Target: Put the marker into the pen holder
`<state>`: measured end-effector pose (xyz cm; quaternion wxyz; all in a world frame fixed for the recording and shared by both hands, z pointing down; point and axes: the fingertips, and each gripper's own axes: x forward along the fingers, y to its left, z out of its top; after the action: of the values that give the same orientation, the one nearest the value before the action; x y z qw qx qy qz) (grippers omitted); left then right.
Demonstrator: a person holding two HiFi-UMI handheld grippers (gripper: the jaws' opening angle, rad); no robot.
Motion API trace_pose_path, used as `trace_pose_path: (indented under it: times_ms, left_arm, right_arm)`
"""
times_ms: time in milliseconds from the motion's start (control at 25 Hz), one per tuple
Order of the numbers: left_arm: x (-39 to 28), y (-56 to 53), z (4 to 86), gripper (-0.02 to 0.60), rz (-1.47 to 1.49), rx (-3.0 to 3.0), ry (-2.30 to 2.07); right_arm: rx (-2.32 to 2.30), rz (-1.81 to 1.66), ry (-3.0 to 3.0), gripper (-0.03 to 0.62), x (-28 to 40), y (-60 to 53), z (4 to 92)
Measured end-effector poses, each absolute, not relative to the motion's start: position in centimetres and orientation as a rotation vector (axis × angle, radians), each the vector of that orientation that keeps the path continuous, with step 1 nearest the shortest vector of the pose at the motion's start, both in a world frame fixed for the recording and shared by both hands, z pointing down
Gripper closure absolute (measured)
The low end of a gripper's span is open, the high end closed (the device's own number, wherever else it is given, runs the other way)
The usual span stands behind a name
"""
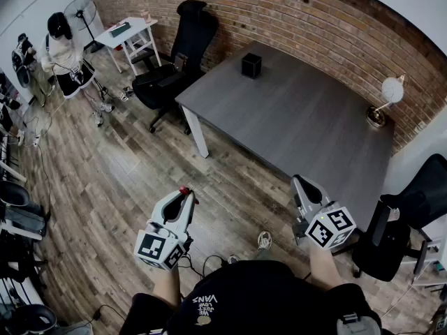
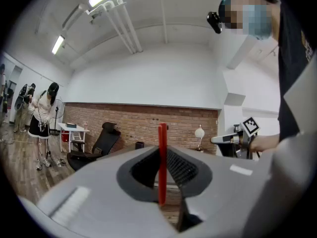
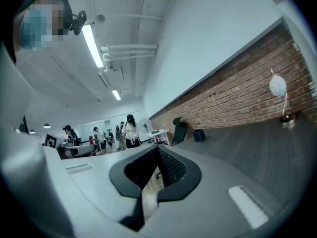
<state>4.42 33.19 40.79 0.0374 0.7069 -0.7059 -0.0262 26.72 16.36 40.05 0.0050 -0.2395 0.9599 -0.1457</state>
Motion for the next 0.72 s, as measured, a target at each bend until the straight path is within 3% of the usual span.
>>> trace_pose_path:
  times_ms: [720]
  left_arm:
    - [1.8,25.3,42.1,0.488,-0.1,2.097,-2.193]
  right_arm:
    - [-0.66,-0.493,3.038,0.594,23.4,7.8,41.8]
